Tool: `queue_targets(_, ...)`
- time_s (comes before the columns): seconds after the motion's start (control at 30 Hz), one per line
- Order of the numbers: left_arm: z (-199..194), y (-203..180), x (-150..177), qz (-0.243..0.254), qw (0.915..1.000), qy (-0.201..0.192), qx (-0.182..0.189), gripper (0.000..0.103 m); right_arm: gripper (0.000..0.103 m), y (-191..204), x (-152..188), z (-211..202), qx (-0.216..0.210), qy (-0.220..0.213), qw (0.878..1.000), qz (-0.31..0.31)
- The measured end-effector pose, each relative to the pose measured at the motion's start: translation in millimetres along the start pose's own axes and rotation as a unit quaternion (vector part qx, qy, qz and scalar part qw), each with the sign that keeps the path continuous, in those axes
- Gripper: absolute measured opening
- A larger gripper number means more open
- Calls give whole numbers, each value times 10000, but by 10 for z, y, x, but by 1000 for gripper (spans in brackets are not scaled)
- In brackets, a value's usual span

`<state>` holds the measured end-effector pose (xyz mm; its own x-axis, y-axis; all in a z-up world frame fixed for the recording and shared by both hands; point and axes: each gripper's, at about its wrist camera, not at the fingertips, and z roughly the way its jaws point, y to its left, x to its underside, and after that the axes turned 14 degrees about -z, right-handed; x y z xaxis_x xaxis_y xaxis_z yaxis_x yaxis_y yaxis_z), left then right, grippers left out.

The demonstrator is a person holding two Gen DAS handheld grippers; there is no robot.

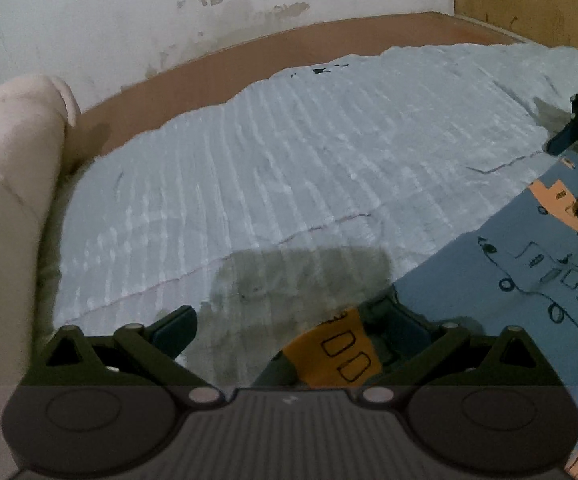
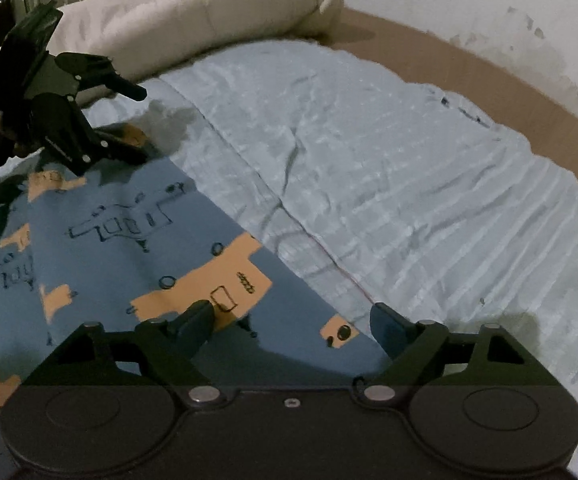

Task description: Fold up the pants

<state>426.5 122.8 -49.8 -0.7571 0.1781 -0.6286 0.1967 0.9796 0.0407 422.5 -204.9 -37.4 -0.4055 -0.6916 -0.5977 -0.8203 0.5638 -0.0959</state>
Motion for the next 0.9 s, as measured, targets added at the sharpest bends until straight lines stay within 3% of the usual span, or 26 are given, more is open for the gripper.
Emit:
queue_targets(0.1, 14, 9, 18, -111, 9988, 183, 438, 64, 81, -21, -14, 50, -63, -3, 10000, 7)
queue_targets(0.17, 1, -21, 34, -68, 9981, 221, 564, 50, 58, -15, -30, 71, -116, -45, 9999, -23)
queue_targets(0.23, -27, -68, 24, -20, 9972, 292, 690, 15, 39, 37, -46, 55, -150, -121, 9997, -155)
queue_targets(0.27, -47, -96, 10, -6, 9969, 319, 718, 9, 30, 66, -52, 45, -140, -128, 9996, -226)
queue_targets(0.33, -106, -190, -21, 163, 9984, 211, 497, 4, 11, 111, -73, 21, -88, -99, 9993, -354)
queue_targets(0.4, -195, -252, -56, 256, 9991, 32, 326, 2, 3, 128, -105, -20, 54, -68, 9990, -437)
queue_targets(0.5, -327, -229, -143, 16, 9993, -359, 141, 2, 1, 161, -185, -91, 332, -171, 9974, -615)
queue_targets(0.67, -353, -154, -290, -441, 9946, -912, -236, 2, 0, 100, -415, -159, 1164, -373, 9900, -700)
queue_targets(0.77, -137, -156, -276, -589, 9937, -787, -537, 2, 1, 36, -547, -63, 1465, -421, 9864, -612)
queue_targets(0.9, 91, -110, -163, -828, 9933, -593, -546, 2, 1, 51, -609, 303, 1526, 12, 9854, -750)
